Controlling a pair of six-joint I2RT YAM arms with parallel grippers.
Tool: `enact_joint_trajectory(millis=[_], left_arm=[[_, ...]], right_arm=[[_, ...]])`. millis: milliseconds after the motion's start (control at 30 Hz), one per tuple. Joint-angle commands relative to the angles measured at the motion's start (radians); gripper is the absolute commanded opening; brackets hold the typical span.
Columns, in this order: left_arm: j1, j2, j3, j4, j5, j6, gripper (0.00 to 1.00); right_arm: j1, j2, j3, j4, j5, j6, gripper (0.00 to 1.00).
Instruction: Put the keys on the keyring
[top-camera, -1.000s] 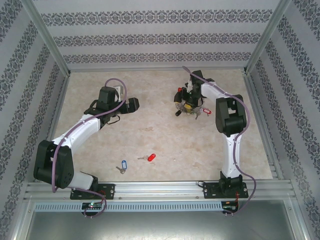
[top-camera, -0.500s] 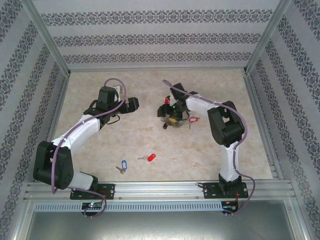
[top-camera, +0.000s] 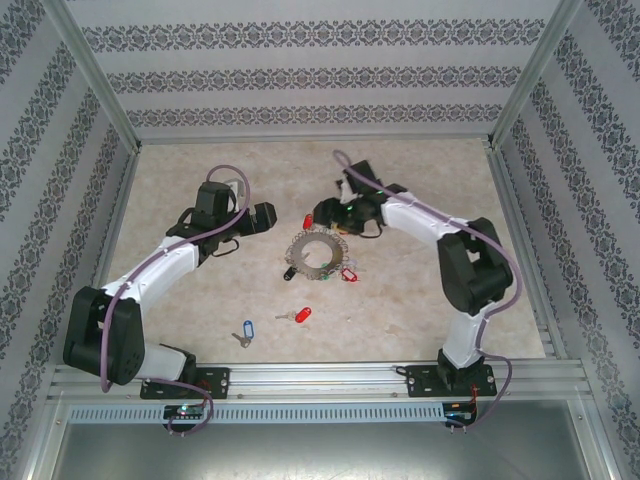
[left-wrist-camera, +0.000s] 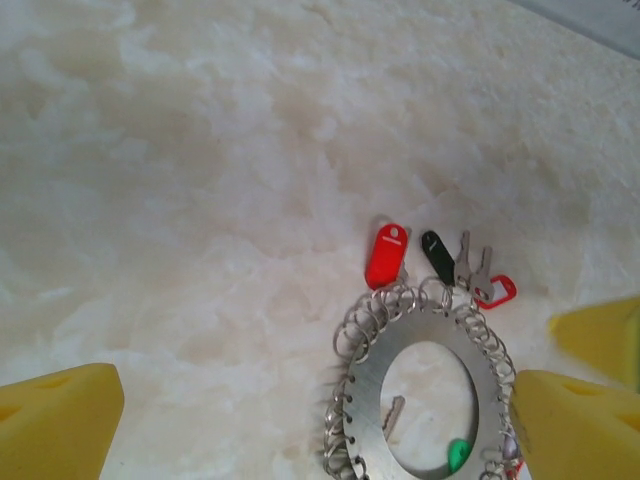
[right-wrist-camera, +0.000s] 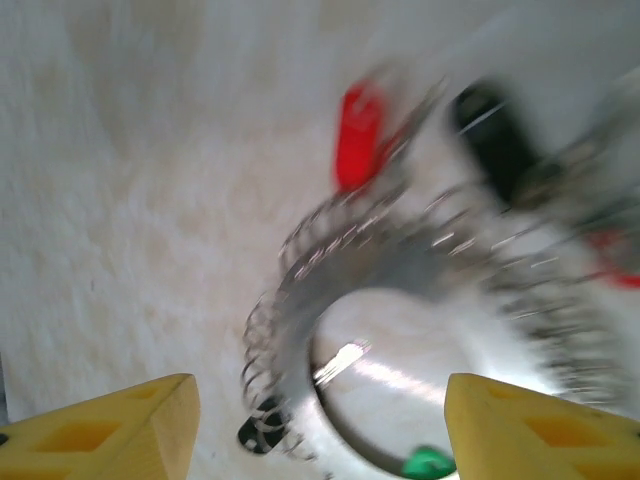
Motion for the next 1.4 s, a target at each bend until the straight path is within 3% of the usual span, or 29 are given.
enact_joint_trajectory(millis=[0,133,600,967,1367], left_arm=[[-0.022,0.036,0.006,0.04,0.067,-0.041,0.97],[-0.038,0.123,0.051,0.044,0.107,-0.058,0.92],[-0.098,0.405,0.212,-0.002,0.176,-0.095,0.74],[-0.125,0.497,0.233,0.001,0.186,-0.108,0.68],[-0.13,0.541,0.207,0.015,0.193,-0.121,0.6]], right_arm=[[-0.081,0.013,-0.03,-0.032,0.041,-0.057,0.64],[-0.118,0.049,-0.04,-0.028,-0.024,-0.09,0.61],[-0.104,0.154,-0.087,0.015,-0.206,-0.161,0.53],[-0.078,0.191,-0.109,0.064,-0.327,-0.194,0.4],[-0.075,0.207,-0.155,0.152,-0.417,-0.206,0.38]])
